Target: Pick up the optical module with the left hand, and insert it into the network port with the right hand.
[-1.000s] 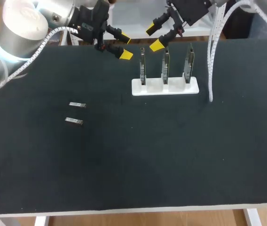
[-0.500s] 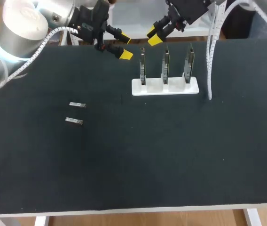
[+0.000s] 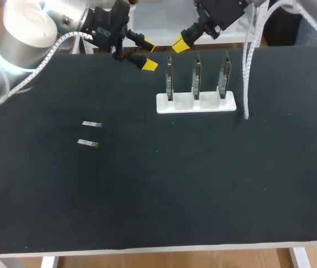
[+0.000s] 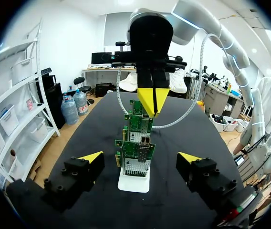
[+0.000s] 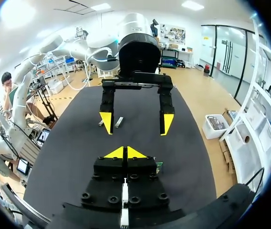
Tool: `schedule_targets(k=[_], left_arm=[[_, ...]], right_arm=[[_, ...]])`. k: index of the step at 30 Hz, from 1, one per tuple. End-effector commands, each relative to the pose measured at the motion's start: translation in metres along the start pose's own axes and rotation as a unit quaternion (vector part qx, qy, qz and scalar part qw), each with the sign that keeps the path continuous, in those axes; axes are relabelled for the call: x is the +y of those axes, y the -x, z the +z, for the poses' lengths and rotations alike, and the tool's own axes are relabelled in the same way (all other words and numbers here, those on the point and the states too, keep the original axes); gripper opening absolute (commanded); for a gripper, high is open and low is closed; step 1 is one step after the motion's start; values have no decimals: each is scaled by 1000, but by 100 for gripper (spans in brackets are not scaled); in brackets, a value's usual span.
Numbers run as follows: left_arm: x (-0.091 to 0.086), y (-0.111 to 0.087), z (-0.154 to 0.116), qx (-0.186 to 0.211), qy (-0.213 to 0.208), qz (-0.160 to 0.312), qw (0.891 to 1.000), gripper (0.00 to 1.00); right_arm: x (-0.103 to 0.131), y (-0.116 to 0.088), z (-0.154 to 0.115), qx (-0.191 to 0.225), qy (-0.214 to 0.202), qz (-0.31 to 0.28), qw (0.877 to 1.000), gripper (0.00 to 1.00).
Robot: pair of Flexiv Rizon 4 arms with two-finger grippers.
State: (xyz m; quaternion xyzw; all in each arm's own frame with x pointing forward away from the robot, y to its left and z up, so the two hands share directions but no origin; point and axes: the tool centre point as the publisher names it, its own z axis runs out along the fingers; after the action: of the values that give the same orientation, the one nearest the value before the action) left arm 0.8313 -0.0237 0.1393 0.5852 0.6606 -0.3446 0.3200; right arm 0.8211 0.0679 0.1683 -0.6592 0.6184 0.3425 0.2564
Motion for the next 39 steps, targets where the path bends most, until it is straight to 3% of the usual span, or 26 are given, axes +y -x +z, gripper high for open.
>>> schedule_targets(k=[1,39], left_arm=[[1,0,0,1,-1,0,1000,100],[1,0,0,1,-1,0,1000,100]], right_arm=[[-10,3,5,1,180,0,984,0],[-23,0,22,4,199,11,980,0]])
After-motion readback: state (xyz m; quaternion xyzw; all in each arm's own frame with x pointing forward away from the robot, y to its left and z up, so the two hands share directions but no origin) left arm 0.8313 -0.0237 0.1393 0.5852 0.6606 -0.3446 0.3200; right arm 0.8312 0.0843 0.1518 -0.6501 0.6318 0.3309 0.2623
